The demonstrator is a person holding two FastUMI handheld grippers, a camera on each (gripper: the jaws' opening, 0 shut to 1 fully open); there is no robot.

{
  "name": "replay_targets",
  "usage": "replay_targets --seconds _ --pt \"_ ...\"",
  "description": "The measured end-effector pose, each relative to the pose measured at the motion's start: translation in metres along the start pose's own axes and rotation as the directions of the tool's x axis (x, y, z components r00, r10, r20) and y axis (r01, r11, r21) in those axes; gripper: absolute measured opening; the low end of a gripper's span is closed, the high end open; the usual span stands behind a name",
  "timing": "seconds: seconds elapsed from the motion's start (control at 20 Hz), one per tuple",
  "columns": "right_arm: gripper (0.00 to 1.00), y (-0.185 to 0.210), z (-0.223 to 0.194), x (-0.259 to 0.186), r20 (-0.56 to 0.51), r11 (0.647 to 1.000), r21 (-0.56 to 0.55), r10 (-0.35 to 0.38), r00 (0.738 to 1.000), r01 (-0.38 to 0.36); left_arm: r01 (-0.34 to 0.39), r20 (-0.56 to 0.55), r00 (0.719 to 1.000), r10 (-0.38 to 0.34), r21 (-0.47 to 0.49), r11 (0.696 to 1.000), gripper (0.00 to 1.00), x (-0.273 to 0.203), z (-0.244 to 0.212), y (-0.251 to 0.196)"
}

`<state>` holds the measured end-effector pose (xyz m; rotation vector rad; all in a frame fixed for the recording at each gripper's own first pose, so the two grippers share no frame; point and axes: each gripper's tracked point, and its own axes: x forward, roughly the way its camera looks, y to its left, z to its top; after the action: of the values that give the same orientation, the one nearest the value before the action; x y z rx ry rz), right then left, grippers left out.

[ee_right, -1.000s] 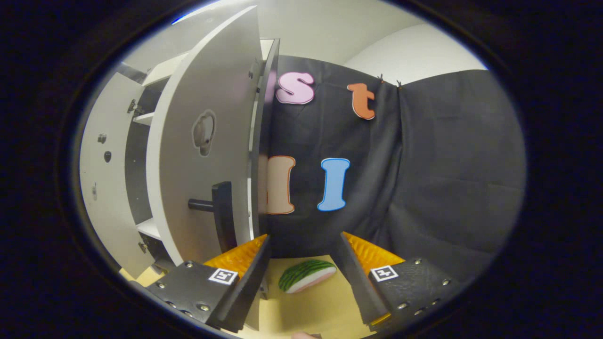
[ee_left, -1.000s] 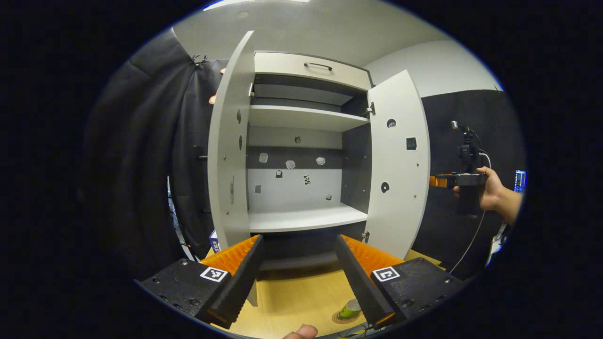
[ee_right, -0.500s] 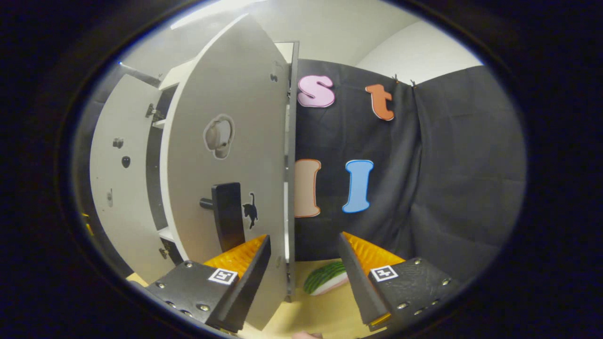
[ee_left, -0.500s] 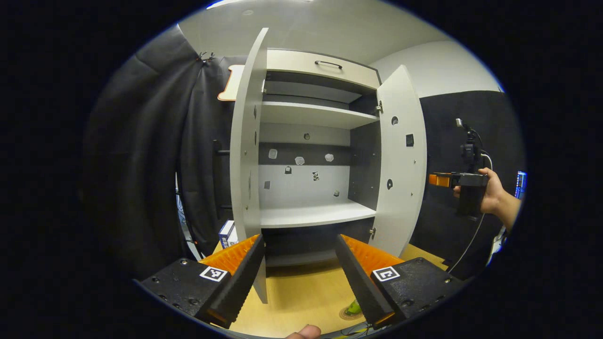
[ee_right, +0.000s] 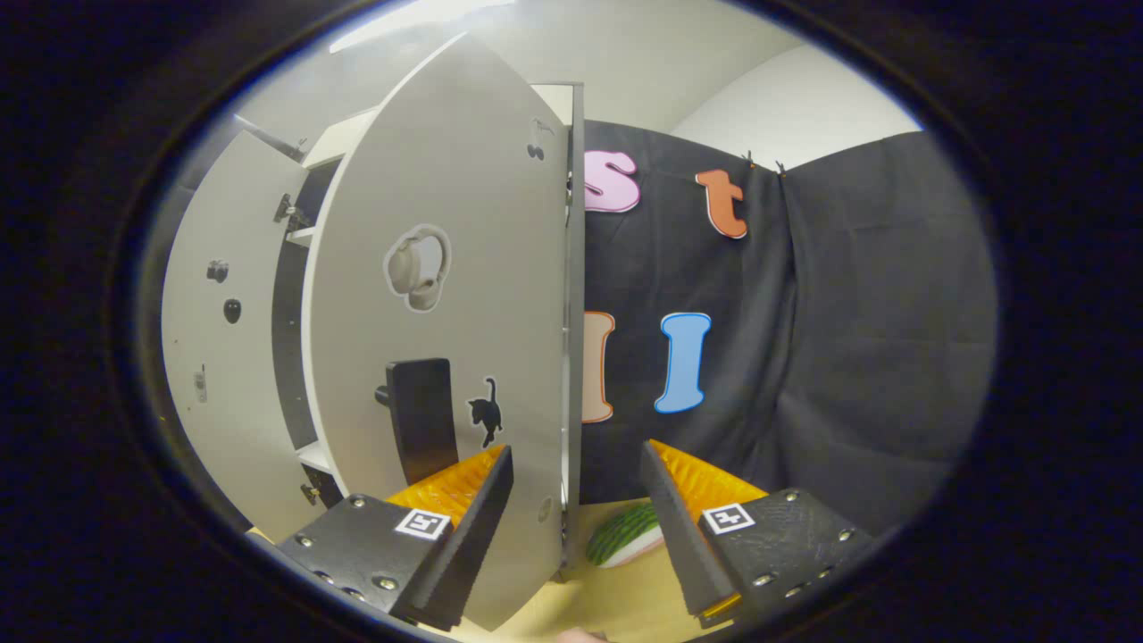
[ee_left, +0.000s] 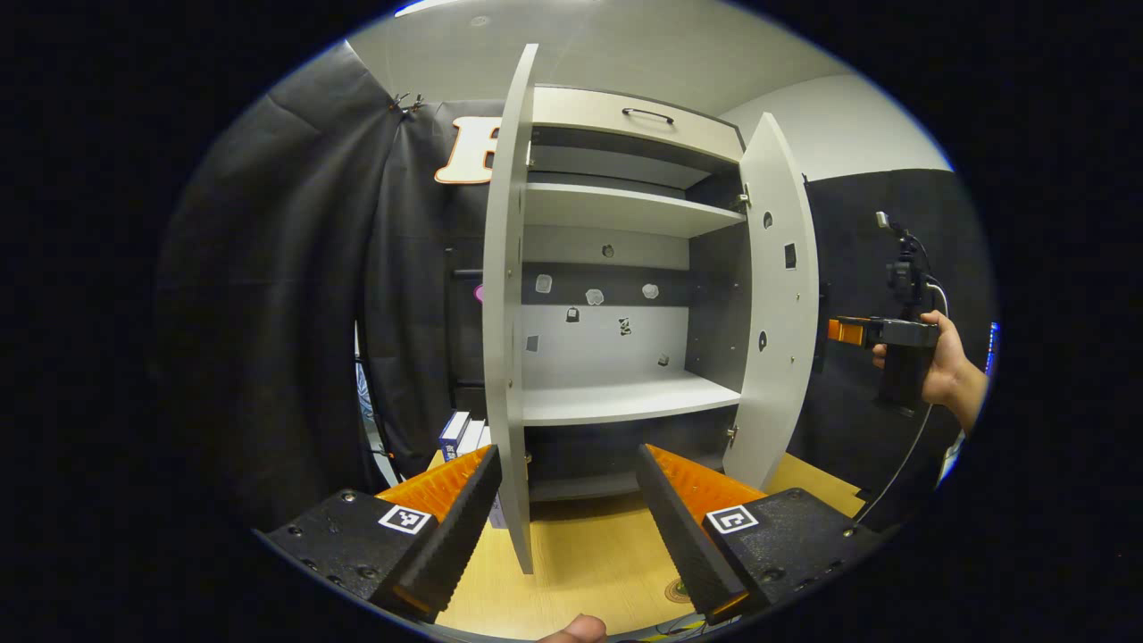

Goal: Grasp the bottle in the cabinet with the left hand and place it on the coaster, then close the right door with the right hand and the left door with the left hand.

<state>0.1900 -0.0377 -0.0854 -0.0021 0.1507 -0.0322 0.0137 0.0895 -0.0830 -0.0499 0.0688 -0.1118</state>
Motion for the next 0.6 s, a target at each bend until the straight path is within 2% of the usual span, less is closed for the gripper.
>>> replay_targets --seconds 0.2,0.3,0.35,0.45,0.55,0.6 --pt "0.84 0.021 -0.002 0.004 -0.002 0.999 0.008 0.039 0.999 -0.039 -0.013 0.007 1.0 0.013 -0.008 1.0 0.96 0.002 0.0 0.013" --pt "0.91 0.032 -0.003 0.006 -0.004 0.998 0.025 0.062 0.998 -0.061 -0.027 0.009 1.0 0.027 -0.007 1.0 0.96 0.003 0.001 0.02" --pt "0.88 0.039 -0.001 0.007 0.006 0.997 0.031 0.069 0.998 -0.069 -0.033 0.011 0.999 0.033 -0.004 0.999 0.96 0.003 0.001 0.023" --pt "0.89 0.056 0.0 0.01 0.017 0.995 0.02 0.099 0.995 -0.099 -0.047 0.015 0.999 0.047 -0.003 0.999 0.96 0.003 0.002 0.03" --pt "0.96 0.067 -0.005 0.01 0.012 0.992 0.006 0.129 0.992 -0.129 -0.059 0.021 0.998 0.059 -0.001 0.998 0.96 0.001 0.003 0.038" --pt "0.95 0.07 -0.007 0.009 0.008 0.99 0.001 0.139 0.99 -0.139 -0.065 0.026 0.998 0.065 -0.002 0.998 0.96 0.0 0.004 0.043"
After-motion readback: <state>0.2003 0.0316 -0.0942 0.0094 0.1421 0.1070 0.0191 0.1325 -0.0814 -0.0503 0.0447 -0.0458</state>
